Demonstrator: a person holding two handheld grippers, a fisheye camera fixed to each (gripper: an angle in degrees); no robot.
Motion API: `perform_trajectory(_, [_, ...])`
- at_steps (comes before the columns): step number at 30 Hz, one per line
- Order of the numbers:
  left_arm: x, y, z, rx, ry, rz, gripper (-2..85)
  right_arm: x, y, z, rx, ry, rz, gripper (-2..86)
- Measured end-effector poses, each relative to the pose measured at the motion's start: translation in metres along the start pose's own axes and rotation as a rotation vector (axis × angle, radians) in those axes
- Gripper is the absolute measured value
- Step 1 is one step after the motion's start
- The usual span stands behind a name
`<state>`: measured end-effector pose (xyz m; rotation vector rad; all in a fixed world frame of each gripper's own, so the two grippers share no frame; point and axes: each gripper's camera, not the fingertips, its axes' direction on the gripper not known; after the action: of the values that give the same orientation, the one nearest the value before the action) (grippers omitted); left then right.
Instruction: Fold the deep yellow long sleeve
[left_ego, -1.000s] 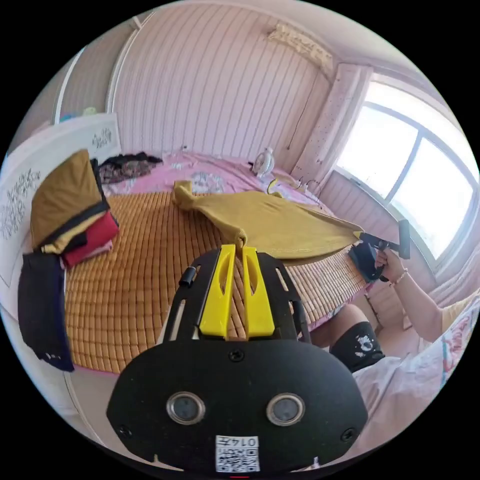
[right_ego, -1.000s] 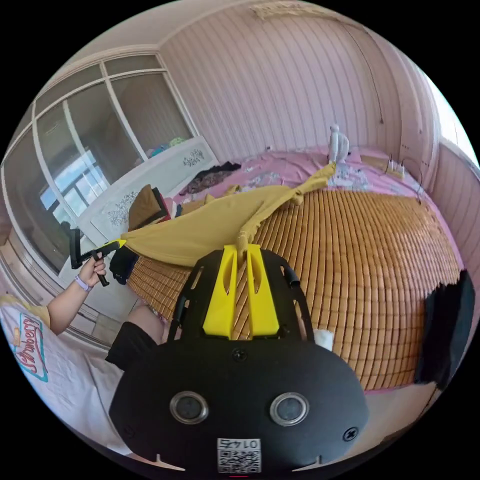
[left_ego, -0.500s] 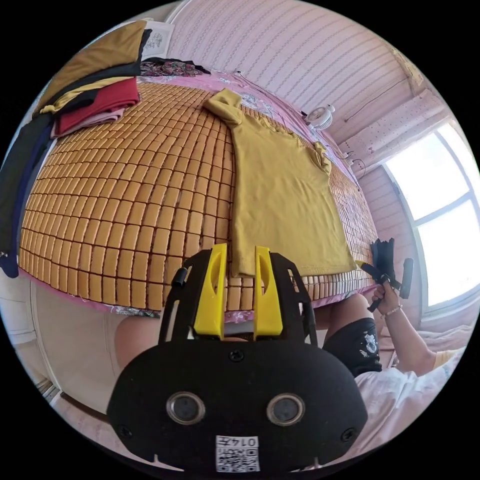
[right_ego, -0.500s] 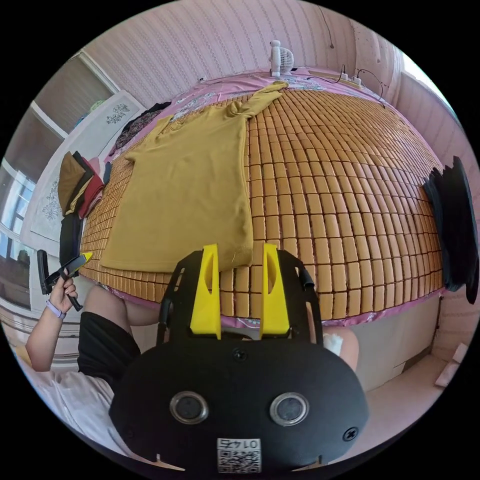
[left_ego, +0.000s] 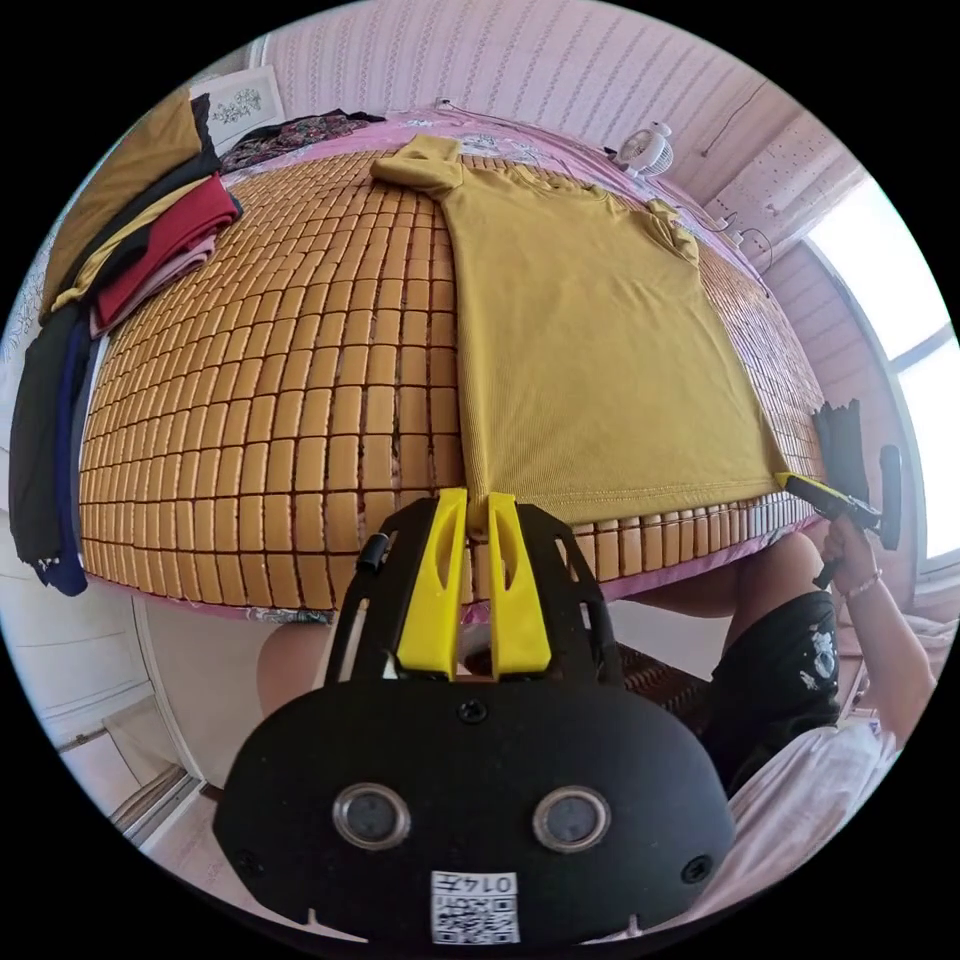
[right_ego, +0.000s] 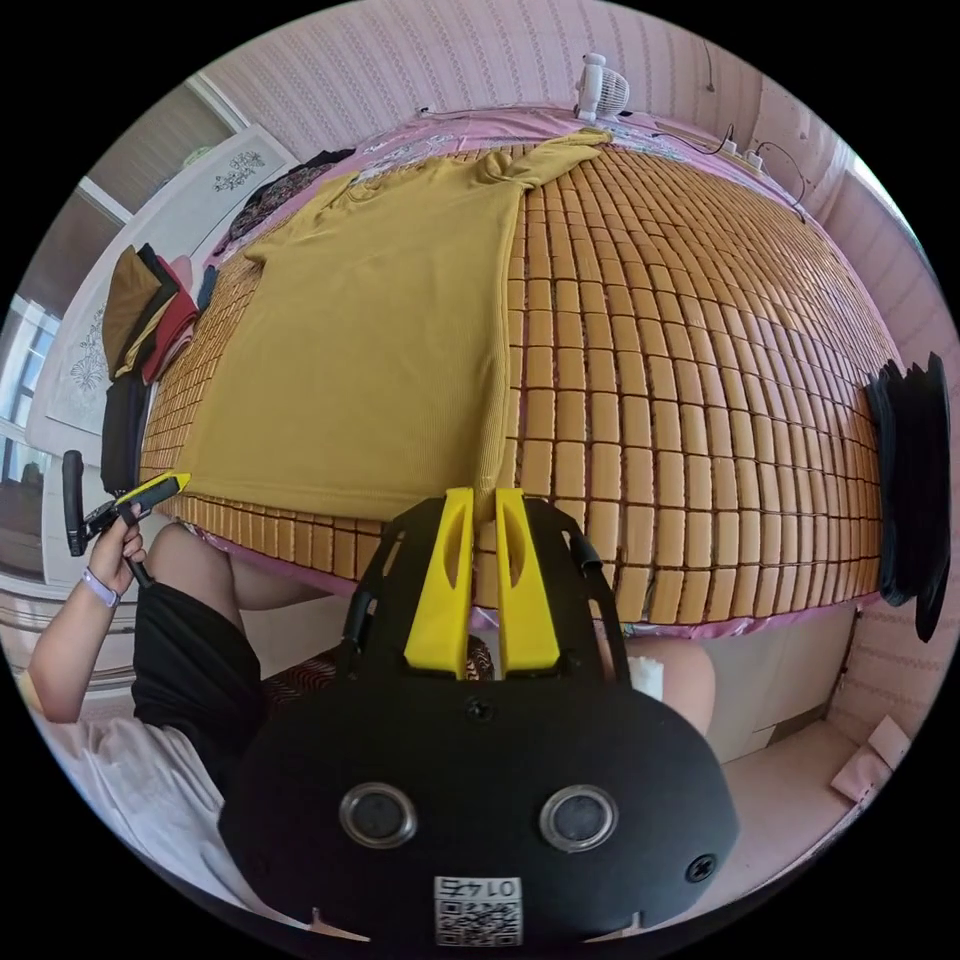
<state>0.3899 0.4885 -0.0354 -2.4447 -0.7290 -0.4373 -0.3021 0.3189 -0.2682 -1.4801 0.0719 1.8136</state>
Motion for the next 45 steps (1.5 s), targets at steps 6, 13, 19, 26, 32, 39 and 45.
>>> perform_trajectory(6, [0.001, 0.033, -0.017, 0.008, 0.120, -0.114, 4.0, 0.007, 0.028, -0.010, -0.045, -0.008, -0.019, 2.7])
perform_trajectory(13, [0.028, 0.072, -0.037, 0.038, 0.070, -0.076, 4.3, 0.001, 0.075, -0.024, 0.036, 0.008, -0.073, 2.4])
perform_trajectory(19, [0.035, 0.100, -0.049, 0.064, 0.072, -0.123, 4.5, -0.004, 0.108, -0.037, 0.070, 0.052, -0.099, 2.4])
perform_trajectory(26, [0.037, 0.134, -0.067, 0.104, 0.120, -0.181, 0.7, -0.002, 0.138, -0.050, 0.074, 0.055, -0.073, 1.4])
perform_trajectory(32, [0.042, 0.166, -0.094, 0.228, 0.194, -0.222, -0.9, 0.002, 0.166, -0.072, 0.139, -0.012, -0.054, -0.1])
perform_trajectory(39, [0.106, 0.185, -0.132, 0.378, 0.090, 0.037, -1.0, -0.015, 0.197, -0.102, 0.266, 0.017, -0.077, -0.3])
perform_trajectory(45, [0.146, 0.184, -0.147, 0.399, 0.078, 0.189, -1.0, -0.035, 0.211, -0.118, 0.307, 0.024, -0.140, -0.3])
